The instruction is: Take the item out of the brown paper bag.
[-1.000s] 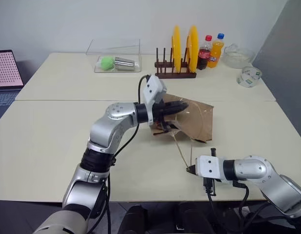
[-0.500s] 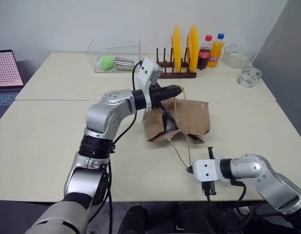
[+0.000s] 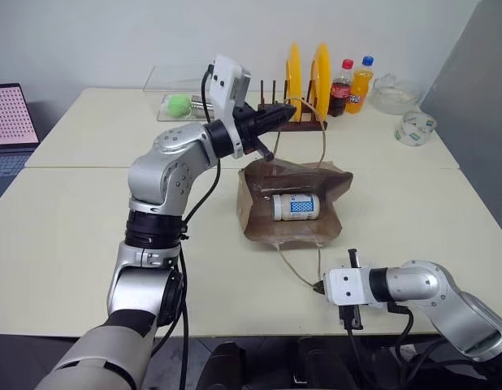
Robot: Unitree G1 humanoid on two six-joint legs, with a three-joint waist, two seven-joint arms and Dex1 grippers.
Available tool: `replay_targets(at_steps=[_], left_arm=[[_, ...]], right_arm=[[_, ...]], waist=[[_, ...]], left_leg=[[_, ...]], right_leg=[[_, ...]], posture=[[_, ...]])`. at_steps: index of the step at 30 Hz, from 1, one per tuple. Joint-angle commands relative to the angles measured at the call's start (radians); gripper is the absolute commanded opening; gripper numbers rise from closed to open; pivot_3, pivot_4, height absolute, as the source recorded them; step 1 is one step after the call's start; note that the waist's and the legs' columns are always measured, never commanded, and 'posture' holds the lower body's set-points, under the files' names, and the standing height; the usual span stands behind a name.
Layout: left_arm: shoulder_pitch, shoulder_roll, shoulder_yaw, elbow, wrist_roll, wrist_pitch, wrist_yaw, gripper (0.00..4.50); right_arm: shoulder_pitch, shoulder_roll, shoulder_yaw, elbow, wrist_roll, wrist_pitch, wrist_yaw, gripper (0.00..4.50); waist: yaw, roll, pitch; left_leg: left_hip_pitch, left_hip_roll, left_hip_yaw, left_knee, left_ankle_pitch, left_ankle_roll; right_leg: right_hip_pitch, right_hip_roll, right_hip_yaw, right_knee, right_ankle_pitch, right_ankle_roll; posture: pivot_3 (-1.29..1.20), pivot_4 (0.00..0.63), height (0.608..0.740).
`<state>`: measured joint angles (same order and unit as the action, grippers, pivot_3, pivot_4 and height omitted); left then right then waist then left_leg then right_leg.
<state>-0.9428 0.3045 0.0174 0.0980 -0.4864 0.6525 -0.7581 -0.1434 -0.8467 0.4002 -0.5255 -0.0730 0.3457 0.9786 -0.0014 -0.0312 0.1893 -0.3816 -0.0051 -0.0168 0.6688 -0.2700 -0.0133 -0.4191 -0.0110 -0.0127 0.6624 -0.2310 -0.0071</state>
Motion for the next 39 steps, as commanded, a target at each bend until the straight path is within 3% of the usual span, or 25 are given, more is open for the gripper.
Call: replay_targets(at_steps=[1, 3, 6, 10, 13, 20, 24, 27, 30, 31, 39], left_arm=[[-0.002, -0.008, -0.010, -0.074, -0.035, 0.015, -0.019, 0.00], [0.006, -0.010, -0.011, -0.087, -0.046, 0.028, -0.021, 0.00], [0.018, -0.012, -0.012, -0.111, -0.063, 0.051, -0.026, 0.00], [0.026, -0.013, -0.011, -0.121, -0.075, 0.061, -0.029, 0.00], [0.021, -0.019, -0.014, -0.108, -0.072, 0.054, -0.031, 0.00], [0.002, -0.018, -0.014, -0.077, -0.061, 0.034, -0.048, 0.00], [-0.011, -0.017, -0.014, -0.057, -0.043, 0.004, -0.049, 0.00], [-0.014, -0.013, -0.012, -0.049, -0.039, -0.005, -0.047, 0.00], [-0.011, -0.010, -0.014, -0.052, -0.039, -0.009, -0.046, 0.00], [-0.010, -0.008, -0.014, -0.055, -0.039, -0.009, -0.046, 0.00], [0.006, -0.003, -0.012, -0.074, -0.039, -0.011, -0.038, 0.00]], right_arm=[[0.012, 0.001, -0.066, -0.051, 0.059, 0.039, 0.010, 0.90], [0.027, -0.009, -0.115, -0.092, 0.107, 0.078, 0.020, 1.60], [0.062, -0.027, -0.277, -0.201, 0.308, 0.237, 0.063, 2.62], [0.062, -0.050, -0.517, -0.275, 0.558, 0.403, 0.081, 2.62], [-0.048, -0.017, -0.573, -0.273, 0.682, 0.493, 0.012, 2.62], [-0.325, 0.072, -0.371, -0.180, 0.626, 0.616, -0.206, 2.62], [-0.482, 0.147, -0.119, -0.027, 0.409, 0.534, -0.300, 2.62], [-0.527, 0.161, 0.010, 0.069, 0.275, 0.455, -0.313, 3.24], [-0.561, 0.156, 0.107, 0.149, 0.151, 0.390, -0.310, 4.30], [-0.571, 0.157, 0.130, 0.171, 0.117, 0.375, -0.305, 4.46], [-0.638, 0.152, 0.256, 0.301, -0.090, 0.302, -0.222, 4.46]], waist=[[0.000, 0.000, 0.000], [0.001, 0.000, 0.000], [0.001, 0.000, 0.000], [0.001, 0.000, 0.000], [-0.002, 0.000, 0.000], [-0.001, 0.000, 0.000], [-0.003, 0.000, 0.000], [0.000, 0.000, 0.000], [0.000, 0.000, 0.000], [0.000, 0.000, 0.000], [-0.002, 0.000, 0.000]], left_leg=[[0.000, 0.000, 0.000, 0.000, 0.000, 0.000], [-0.001, 0.000, 0.000, 0.001, 0.000, 0.000], [-0.001, 0.000, 0.000, 0.001, 0.000, 0.000], [-0.001, 0.000, 0.000, 0.002, -0.002, 0.003], [0.000, 0.000, 0.000, 0.002, -0.002, 0.004], [-0.001, 0.000, 0.000, 0.002, -0.002, 0.004], [-0.001, 0.000, 0.001, 0.002, -0.002, 0.004], [-0.002, 0.000, 0.000, 0.001, -0.002, 0.004], [-0.004, -0.001, 0.000, 0.002, -0.002, 0.004], [-0.004, -0.001, 0.000, 0.002, -0.002, 0.004], [-0.004, -0.001, 0.000, 0.002, -0.002, 0.004]], right_leg=[[0.000, 0.000, 0.000, 0.000, 0.000, 0.000], [0.000, 0.000, 0.000, 0.000, 0.000, 0.000], [0.000, 0.000, 0.000, 0.000, 0.000, 0.000], [0.000, 0.000, -0.001, 0.000, 0.000, 0.000], [0.001, 0.000, 0.000, 0.001, 0.000, 0.000], [0.000, 0.000, 0.000, 0.001, 0.000, 0.000], [-0.001, 0.000, 0.001, 0.002, 0.000, 0.000], [-0.002, 0.000, 0.000, 0.001, 0.000, 0.000], [-0.002, -0.001, 0.000, 0.000, 0.001, -0.001], [-0.002, -0.002, 0.000, 0.000, 0.001, -0.001], [-0.002, -0.002, -0.001, 0.001, 0.001, -0.001]], posture=[[0.00, 0.150, 0.740], [0.00, 0.150, 0.740], [0.00, 0.150, 0.740], [0.00, 0.150, 0.740], [0.00, 0.150, 0.740], [0.00, 0.150, 0.740], [0.00, 0.150, 0.740], [0.00, 0.150, 0.740], [0.00, 0.150, 0.740], [0.00, 0.150, 0.740], [0.00, 0.150, 0.740]])
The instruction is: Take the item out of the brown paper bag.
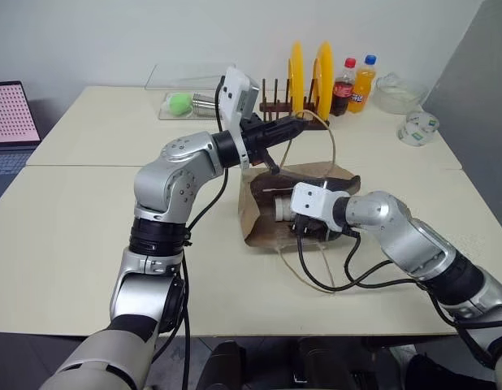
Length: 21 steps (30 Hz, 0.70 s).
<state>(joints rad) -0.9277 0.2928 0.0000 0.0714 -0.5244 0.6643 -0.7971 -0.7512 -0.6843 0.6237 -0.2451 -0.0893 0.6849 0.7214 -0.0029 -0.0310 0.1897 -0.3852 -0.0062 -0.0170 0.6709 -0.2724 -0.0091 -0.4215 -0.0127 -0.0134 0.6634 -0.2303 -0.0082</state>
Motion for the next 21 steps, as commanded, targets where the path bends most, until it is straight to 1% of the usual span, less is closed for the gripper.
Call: replay_targets(at_steps=[1, 6, 9, 12, 14, 15, 16, 21], left_arm=[[-0.007, 0.009, 0.005, -0.050, -0.002, -0.022, 0.001, 0.00], [0.005, 0.012, 0.004, -0.057, 0.002, -0.026, 0.006, 0.00], [0.009, 0.017, 0.004, -0.056, 0.007, -0.032, 0.007, 0.00], [0.014, 0.028, 0.002, -0.048, 0.021, -0.044, 0.007, 0.00], [0.017, 0.034, 0.000, -0.039, 0.033, -0.053, 0.009, 0.00], [0.019, 0.036, 0.000, -0.037, 0.039, -0.056, 0.009, 0.00], [0.019, 0.038, 0.000, -0.032, 0.045, -0.061, 0.010, 0.00], [0.005, 0.052, 0.001, 0.037, 0.095, -0.099, 0.021, 0.00]], right_arm=[[-0.034, -0.013, 0.048, 0.036, -0.099, -0.049, 0.049, 4.46], [-0.064, 0.031, 0.103, 0.145, -0.208, -0.109, 0.094, 4.46], [-0.059, 0.050, 0.094, 0.179, -0.249, -0.135, 0.098, 4.46], [-0.044, 0.049, 0.069, 0.163, -0.257, -0.180, 0.112, 3.89], [-0.027, 0.043, 0.037, 0.132, -0.246, -0.212, 0.121, 3.25], [-0.020, 0.041, 0.023, 0.120, -0.241, -0.224, 0.126, 3.08], [-0.012, 0.041, 0.006, 0.106, -0.233, -0.231, 0.132, 3.07], [0.021, 0.001, -0.103, 0.037, -0.182, -0.397, 0.155, 3.07]], waist=[[0.000, 0.000, 0.000], [-0.001, 0.000, 0.000], [-0.001, 0.000, 0.000], [-0.001, 0.000, 0.000], [-0.001, 0.000, 0.000], [-0.001, 0.000, 0.000], [-0.001, 0.000, 0.000], [0.000, 0.000, 0.000]], left_leg=[[0.000, 0.000, 0.000, 0.000, 0.000, 0.000], [0.001, 0.000, 0.000, 0.000, 0.000, 0.000], [0.001, 0.000, 0.000, 0.000, 0.000, 0.000], [0.001, 0.000, 0.000, 0.000, 0.000, 0.000], [0.001, 0.000, 0.000, 0.000, 0.000, 0.000], [0.001, 0.000, 0.000, 0.000, 0.000, 0.000], [0.001, 0.000, 0.000, 0.000, 0.000, 0.000], [0.000, 0.000, 0.000, 0.000, 0.000, 0.000]], right_leg=[[0.000, 0.000, 0.000, 0.000, 0.000, 0.000], [0.000, 0.000, 0.000, 0.000, 0.000, 0.000], [0.000, 0.000, 0.000, 0.000, 0.000, -0.001], [0.000, 0.000, 0.000, 0.000, 0.001, -0.001], [0.001, 0.000, 0.000, 0.000, 0.001, -0.001], [0.001, 0.000, 0.000, 0.000, 0.001, -0.001], [0.001, 0.000, 0.000, 0.000, 0.001, -0.001], [0.000, 0.000, 0.000, 0.000, 0.002, -0.003]], posture=[[0.00, 0.150, 0.740], [0.00, 0.150, 0.740], [0.00, 0.150, 0.740], [0.00, 0.150, 0.740], [0.00, 0.150, 0.740], [0.00, 0.150, 0.740], [0.00, 0.150, 0.740], [0.00, 0.150, 0.740]])
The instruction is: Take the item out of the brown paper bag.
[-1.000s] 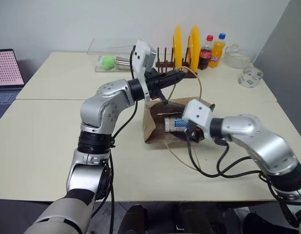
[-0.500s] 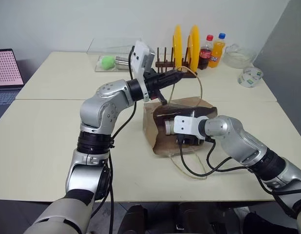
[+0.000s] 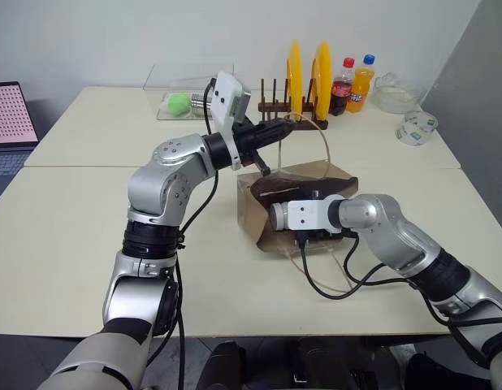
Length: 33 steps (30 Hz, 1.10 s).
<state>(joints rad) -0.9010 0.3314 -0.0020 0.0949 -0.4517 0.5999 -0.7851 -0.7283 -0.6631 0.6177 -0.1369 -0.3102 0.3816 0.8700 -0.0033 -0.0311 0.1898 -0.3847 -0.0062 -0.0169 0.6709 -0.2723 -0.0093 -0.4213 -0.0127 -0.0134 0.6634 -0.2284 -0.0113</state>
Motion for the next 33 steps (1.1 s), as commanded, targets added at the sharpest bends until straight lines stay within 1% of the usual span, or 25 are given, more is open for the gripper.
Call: replay_targets(at_steps=[1, 4, 7, 10, 14, 19, 20, 22, 25, 29, 31, 33], left_arm=[[-0.026, 0.017, 0.002, 0.027, 0.031, -0.040, 0.010, 0.00], [-0.034, 0.018, -0.002, 0.058, 0.049, -0.050, 0.014, 0.00], [-0.036, 0.009, -0.008, 0.069, 0.058, -0.050, 0.016, 0.00], [-0.033, 0.002, -0.018, 0.075, 0.069, -0.051, 0.018, 0.00], [-0.033, 0.001, -0.022, 0.086, 0.085, -0.052, 0.025, 0.00], [-0.033, -0.001, -0.025, 0.093, 0.090, -0.053, 0.028, 0.00], [-0.036, -0.003, -0.026, 0.095, 0.090, -0.054, 0.029, 0.00], [-0.041, -0.004, -0.027, 0.100, 0.091, -0.055, 0.030, 0.00], [-0.046, -0.004, -0.026, 0.107, 0.094, -0.060, 0.030, 0.00], [-0.048, -0.003, -0.024, 0.107, 0.095, -0.061, 0.031, 0.00], [-0.049, -0.002, -0.022, 0.110, 0.097, -0.062, 0.030, 0.00], [-0.048, -0.002, -0.020, 0.108, 0.098, -0.061, 0.030, 0.00]], right_arm=[[0.006, -0.024, -0.138, -0.087, 0.072, -0.131, 0.008, 3.07], [0.026, -0.019, -0.242, -0.126, 0.230, -0.244, 0.070, 3.07], [0.038, 0.007, -0.324, -0.117, 0.342, -0.320, 0.094, 3.07], [0.036, 0.037, -0.412, -0.129, 0.447, -0.315, 0.093, 3.07], [0.032, 0.027, -0.513, -0.175, 0.549, -0.233, 0.079, 3.07], [0.006, 0.022, -0.646, -0.256, 0.765, 0.042, 0.033, 3.07], [-0.016, 0.028, -0.680, -0.251, 0.794, 0.081, 0.002, 3.07], [-0.049, 0.031, -0.721, -0.237, 0.822, 0.125, -0.040, 3.07], [-0.092, 0.006, -0.785, -0.176, 0.818, 0.140, -0.089, 3.07], [-0.130, 0.013, -0.883, -0.145, 0.910, 0.241, -0.174, 3.07], [-0.124, -0.010, -0.900, -0.110, 0.891, 0.238, -0.189, 3.07], [-0.086, -0.076, -0.890, -0.022, 0.794, 0.178, -0.189, 3.07]], waist=[[0.000, 0.000, 0.000], [0.000, 0.000, 0.000], [0.000, 0.000, 0.000], [0.000, 0.000, 0.000], [0.001, 0.000, 0.000], [0.002, 0.000, 0.000], [0.001, 0.000, 0.001], [0.000, 0.000, 0.001], [0.001, 0.000, 0.001], [0.002, 0.000, 0.001], [0.002, 0.000, 0.001], [0.002, 0.000, 0.001]], left_leg=[[0.000, 0.000, 0.000, 0.000, 0.000, 0.000], [0.000, 0.000, 0.000, 0.000, 0.000, 0.000], [0.000, 0.000, 0.000, 0.000, 0.000, 0.000], [0.000, 0.000, 0.000, 0.000, 0.000, 0.000], [0.000, 0.000, 0.000, 0.000, 0.000, 0.000], [0.000, 0.000, 0.000, 0.000, 0.000, 0.000], [0.000, 0.000, 0.000, 0.000, 0.000, 0.000], [0.000, 0.000, 0.000, 0.000, 0.000, 0.000], [0.000, 0.000, 0.000, 0.000, 0.000, 0.001], [-0.001, 0.000, 0.000, 0.000, 0.000, 0.001], [-0.001, 0.000, 0.000, -0.001, 0.000, 0.001], [-0.001, 0.000, 0.000, -0.001, 0.000, 0.001]], right_leg=[[0.000, 0.000, 0.000, 0.000, 0.000, 0.000], [0.000, 0.000, 0.000, 0.000, -0.001, 0.002], [0.000, 0.000, 0.000, 0.000, -0.001, 0.002], [0.000, 0.000, 0.000, 0.000, 0.000, 0.000], [0.000, 0.000, 0.000, 0.000, 0.000, -0.001], [0.000, 0.000, 0.000, 0.000, 0.001, -0.001], [0.000, 0.000, 0.000, 0.000, 0.001, -0.001], [0.000, 0.000, 0.000, 0.001, 0.001, -0.001], [0.000, 0.000, 0.000, 0.001, 0.001, -0.001], [0.000, 0.000, 0.000, 0.000, 0.001, -0.001], [0.000, -0.001, 0.000, 0.000, 0.001, -0.001], [0.000, -0.001, 0.000, 0.000, 0.001, -0.001]], posture=[[0.00, 0.150, 0.740], [0.00, 0.150, 0.740], [0.00, 0.150, 0.740], [0.00, 0.150, 0.740], [0.00, 0.150, 0.740], [0.00, 0.150, 0.740], [0.00, 0.150, 0.740], [0.00, 0.150, 0.740], [0.00, 0.150, 0.740], [0.00, 0.150, 0.740], [0.00, 0.150, 0.740], [0.00, 0.150, 0.740]])
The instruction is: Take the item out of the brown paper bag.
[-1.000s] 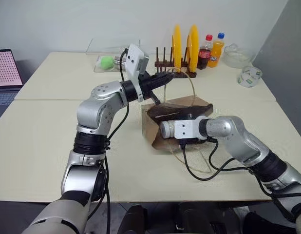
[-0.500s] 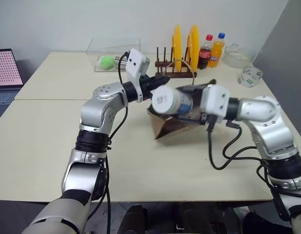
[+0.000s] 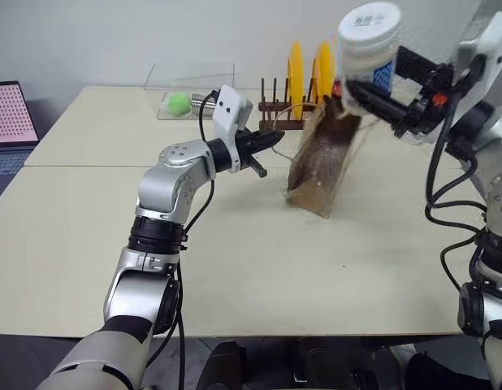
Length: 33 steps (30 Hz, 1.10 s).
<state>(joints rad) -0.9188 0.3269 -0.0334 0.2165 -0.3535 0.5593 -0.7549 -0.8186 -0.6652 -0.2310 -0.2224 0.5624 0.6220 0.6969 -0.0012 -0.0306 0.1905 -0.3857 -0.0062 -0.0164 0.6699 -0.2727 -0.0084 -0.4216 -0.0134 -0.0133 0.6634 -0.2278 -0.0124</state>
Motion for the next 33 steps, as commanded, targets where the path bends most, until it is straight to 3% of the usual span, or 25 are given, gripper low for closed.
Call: replay_targets(at_steps=[1, 5, 10, 15, 23, 27, 33], left_arm=[[-0.030, 0.002, 0.012, -0.014, 0.001, -0.020, 0.000, 0.00], [-0.025, 0.005, 0.014, -0.020, 0.002, -0.019, 0.001, 0.00], [-0.015, 0.007, 0.015, -0.034, 0.000, -0.014, 0.006, 0.00], [-0.012, 0.003, 0.014, -0.041, 0.000, -0.011, 0.011, 0.00], [-0.004, 0.000, 0.014, -0.055, -0.004, -0.005, 0.019, 0.00], [0.000, -0.002, 0.014, -0.062, -0.010, 0.001, 0.024, 0.00], [-0.003, -0.006, 0.020, -0.058, -0.014, 0.005, 0.033, 0.00]], right_arm=[[0.028, -0.110, -0.023, 0.106, -0.133, -0.106, -0.005, 3.07], [0.167, -0.245, 0.080, 0.243, -0.330, -0.275, 0.045, 3.07], [0.301, -0.300, 0.222, 0.267, -0.478, -0.345, 0.109, 3.07], [0.360, -0.280, 0.345, 0.279, -0.549, -0.308, 0.173, 3.07], [0.356, -0.269, 0.413, 0.293, -0.589, -0.281, 0.258, 3.07], [0.344, -0.265, 0.411, 0.286, -0.591, -0.268, 0.284, 4.43], [0.366, -0.309, 0.347, 0.179, -0.534, -0.219, 0.344, 4.48]], waist=[[0.001, 0.000, 0.000], [0.005, 0.000, 0.000], [-0.009, 0.001, 0.000], [-0.015, 0.001, 0.000], [-0.014, 0.001, 0.000], [-0.012, 0.001, 0.000], [-0.010, 0.001, 0.000]], left_leg=[[0.000, 0.000, 0.000, 0.000, 0.000, 0.000], [0.000, -0.001, 0.001, 0.000, 0.000, 0.001], [0.001, 0.000, 0.004, -0.003, 0.000, 0.001], [0.003, 0.002, 0.003, -0.004, 0.000, 0.000], [0.003, 0.001, 0.003, -0.003, 0.001, -0.001], [0.003, 0.001, 0.002, -0.003, 0.002, -0.004], [0.003, 0.001, 0.002, -0.003, 0.002, -0.004]], right_leg=[[0.000, 0.000, 0.000, 0.000, 0.000, 0.000], [0.001, -0.001, 0.000, -0.001, 0.000, 0.001], [-0.002, 0.000, 0.003, 0.000, -0.001, 0.001], [-0.001, 0.002, 0.002, 0.001, -0.003, 0.005], [0.000, 0.002, 0.002, -0.001, -0.003, 0.005], [0.000, 0.002, 0.002, -0.001, -0.003, 0.005], [0.000, 0.001, 0.002, 0.000, -0.003, 0.005]], posture=[[0.00, 0.150, 0.740], [0.00, 0.150, 0.740], [0.00, 0.150, 0.740], [0.00, 0.150, 0.740], [0.00, 0.150, 0.740], [0.00, 0.150, 0.740], [0.00, 0.150, 0.740]])
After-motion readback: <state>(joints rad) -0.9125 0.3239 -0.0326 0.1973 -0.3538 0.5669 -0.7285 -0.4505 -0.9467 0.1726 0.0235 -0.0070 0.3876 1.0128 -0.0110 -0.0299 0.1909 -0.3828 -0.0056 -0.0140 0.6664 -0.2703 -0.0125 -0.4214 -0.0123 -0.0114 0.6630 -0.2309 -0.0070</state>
